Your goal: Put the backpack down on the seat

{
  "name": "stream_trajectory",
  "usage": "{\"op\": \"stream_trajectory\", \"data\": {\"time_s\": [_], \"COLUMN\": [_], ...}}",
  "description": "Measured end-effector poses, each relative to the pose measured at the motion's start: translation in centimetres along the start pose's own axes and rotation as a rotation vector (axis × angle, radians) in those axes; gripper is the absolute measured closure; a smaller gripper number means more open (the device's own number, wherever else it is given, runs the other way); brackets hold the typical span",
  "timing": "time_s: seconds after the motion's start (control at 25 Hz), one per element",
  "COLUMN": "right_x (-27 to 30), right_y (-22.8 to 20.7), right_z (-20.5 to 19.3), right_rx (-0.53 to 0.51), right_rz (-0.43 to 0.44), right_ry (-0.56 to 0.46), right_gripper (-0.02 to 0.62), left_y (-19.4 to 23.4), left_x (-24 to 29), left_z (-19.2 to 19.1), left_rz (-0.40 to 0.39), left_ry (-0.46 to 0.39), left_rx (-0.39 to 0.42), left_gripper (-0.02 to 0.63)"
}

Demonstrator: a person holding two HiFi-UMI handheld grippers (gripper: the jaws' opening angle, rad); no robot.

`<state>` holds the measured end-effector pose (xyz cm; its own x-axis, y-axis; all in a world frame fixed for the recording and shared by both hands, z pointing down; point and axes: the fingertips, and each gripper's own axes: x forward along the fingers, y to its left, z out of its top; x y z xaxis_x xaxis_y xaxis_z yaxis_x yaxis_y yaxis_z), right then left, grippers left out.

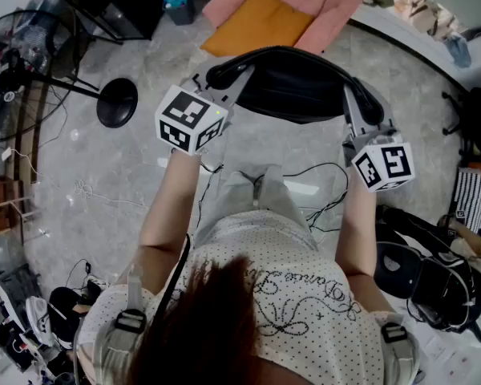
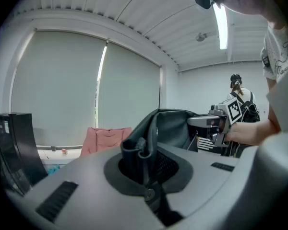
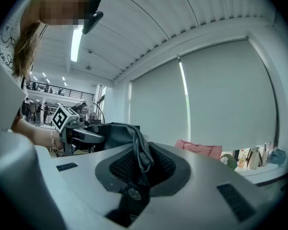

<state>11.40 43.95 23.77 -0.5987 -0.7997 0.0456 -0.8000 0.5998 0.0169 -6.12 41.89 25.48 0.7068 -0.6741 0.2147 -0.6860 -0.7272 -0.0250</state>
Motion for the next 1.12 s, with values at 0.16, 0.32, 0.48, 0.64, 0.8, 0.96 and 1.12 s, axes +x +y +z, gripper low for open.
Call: {"op": "stream_trajectory", "data": {"time_s": [0.16,0.32,0.48,0.64,0.8,0.96,1.12], "right_x": [0.1,0.3,0.4,1.0,2.8,5.6,8.9], "right_y": [3.2,5.7,7.1,7.7,7.1,5.0,1.6], "right_z": [0.1,0.4,0.8,1.2,1.4,1.1,0.9], "right_rx": [0.01,0.037,0.026,0.02,0.03,0.042,0.047], "right_rz": [-0.016,-0.029,-0.054,-0.075,-0.062,-0.04,-0.001], "right_ry": [-0.005,-0.007,-0.012,-0.015,-0.012,-0.011,-0.018], "right_gripper": [0.531,0.525,0.523,0.522,0.522,0.522,0.522], "left_y": [0.5,1.2,1.6,2.5,4.2,6.5,9.1], "left_x": [-3.0,-5.3,-6.5,-6.8,-6.0,-3.9,-0.6], "left_z": [-0.5,-0.9,-1.1,-1.0,-0.8,-0.7,-0.3], "left_rz": [-0.011,-0.024,-0.048,-0.062,-0.048,-0.024,0.012], "left_ry": [-0.003,0.001,-0.003,-0.008,-0.01,-0.005,-0.004], "left_rx": [0.004,0.009,0.015,0.018,0.013,0.003,-0.005], "left_gripper": [0.594,0.594,0.594,0.594,0.594,0.594,0.594]}}
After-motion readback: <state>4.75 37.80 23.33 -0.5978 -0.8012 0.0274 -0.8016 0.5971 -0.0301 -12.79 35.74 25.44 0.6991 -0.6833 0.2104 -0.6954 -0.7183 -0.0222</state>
